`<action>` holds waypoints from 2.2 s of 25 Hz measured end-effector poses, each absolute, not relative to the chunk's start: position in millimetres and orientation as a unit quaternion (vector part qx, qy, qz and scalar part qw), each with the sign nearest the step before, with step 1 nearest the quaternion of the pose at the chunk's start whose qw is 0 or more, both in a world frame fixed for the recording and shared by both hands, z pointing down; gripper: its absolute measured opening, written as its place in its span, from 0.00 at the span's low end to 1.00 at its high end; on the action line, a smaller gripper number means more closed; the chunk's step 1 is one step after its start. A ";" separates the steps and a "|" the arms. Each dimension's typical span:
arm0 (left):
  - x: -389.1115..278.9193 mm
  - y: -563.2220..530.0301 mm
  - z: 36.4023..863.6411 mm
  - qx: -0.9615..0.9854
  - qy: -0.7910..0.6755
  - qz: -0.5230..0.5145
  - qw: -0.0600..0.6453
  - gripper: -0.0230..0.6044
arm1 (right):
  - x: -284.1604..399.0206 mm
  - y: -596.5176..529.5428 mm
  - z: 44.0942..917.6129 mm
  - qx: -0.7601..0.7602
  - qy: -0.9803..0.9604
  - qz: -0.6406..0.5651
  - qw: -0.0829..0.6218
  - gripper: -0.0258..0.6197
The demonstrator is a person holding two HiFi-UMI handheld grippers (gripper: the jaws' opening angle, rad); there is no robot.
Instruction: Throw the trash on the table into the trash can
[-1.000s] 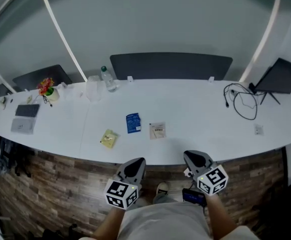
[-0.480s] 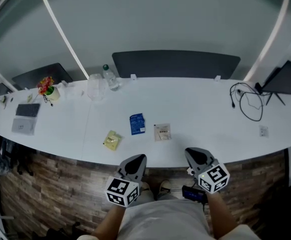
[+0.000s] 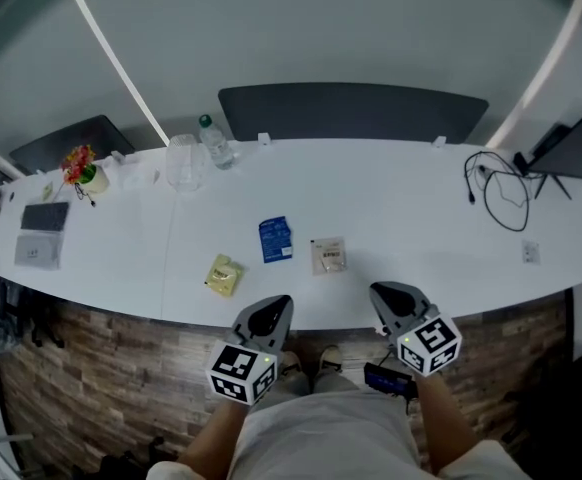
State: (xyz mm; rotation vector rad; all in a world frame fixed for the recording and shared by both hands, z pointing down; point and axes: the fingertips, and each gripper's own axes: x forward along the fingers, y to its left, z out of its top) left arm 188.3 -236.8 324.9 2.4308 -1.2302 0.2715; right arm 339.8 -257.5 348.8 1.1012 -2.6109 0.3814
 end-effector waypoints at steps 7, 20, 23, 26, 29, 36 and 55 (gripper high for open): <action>190.5 -255.6 341.3 0.870 -0.433 0.110 0.209 0.04 | 332.5 -277.2 367.5 0.376 -0.903 0.141 0.155 0.09; 194.7 -283.8 377.1 0.863 -0.434 0.122 0.227 0.04 | 320.3 -319.4 417.2 0.374 -0.893 0.157 0.193 0.09; 193.7 -286.6 385.3 0.861 -0.435 0.126 0.231 0.04 | 316.3 -325.5 430.5 0.370 -0.893 0.161 0.199 0.09; 192.0 -289.4 392.9 0.858 -0.437 0.129 0.238 0.04 | 312.3 -331.2 442.9 0.364 -0.893 0.163 0.206 0.09; 190.3 -293.4 399.8 0.856 -0.438 0.130 0.243 0.04 | 308.5 -337.6 452.6 0.356 -0.895 0.159 0.216 0.09; 187.0 -297.2 416.7 0.849 -0.442 0.133 0.257 0.04 | 300.5 -347.1 476.2 0.346 -0.892 0.165 0.241 0.30; 171.5 -298.6 438.4 0.836 -0.453 0.142 0.276 0.04 | 284.5 -359.1 538.4 0.342 -0.866 0.172 0.322 0.53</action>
